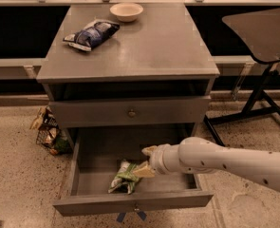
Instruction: Place green jalapeno chip bag into middle drawer
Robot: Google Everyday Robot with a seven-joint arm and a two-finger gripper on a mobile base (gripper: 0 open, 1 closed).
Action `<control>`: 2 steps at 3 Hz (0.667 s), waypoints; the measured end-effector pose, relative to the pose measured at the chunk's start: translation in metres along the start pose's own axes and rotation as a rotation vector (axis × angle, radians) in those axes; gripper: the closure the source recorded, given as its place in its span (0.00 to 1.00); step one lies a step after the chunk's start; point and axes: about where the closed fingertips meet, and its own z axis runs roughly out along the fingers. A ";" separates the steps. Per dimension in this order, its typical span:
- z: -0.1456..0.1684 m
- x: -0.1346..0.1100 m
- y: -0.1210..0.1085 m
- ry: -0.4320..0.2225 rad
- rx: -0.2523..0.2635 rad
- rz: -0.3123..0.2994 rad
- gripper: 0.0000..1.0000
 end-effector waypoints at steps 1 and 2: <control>-0.053 -0.002 0.002 -0.051 0.086 0.081 0.63; -0.117 -0.002 -0.006 -0.099 0.234 0.160 0.61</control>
Offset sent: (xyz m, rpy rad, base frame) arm -0.0565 -0.1860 0.1436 0.0963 -0.1942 -0.5771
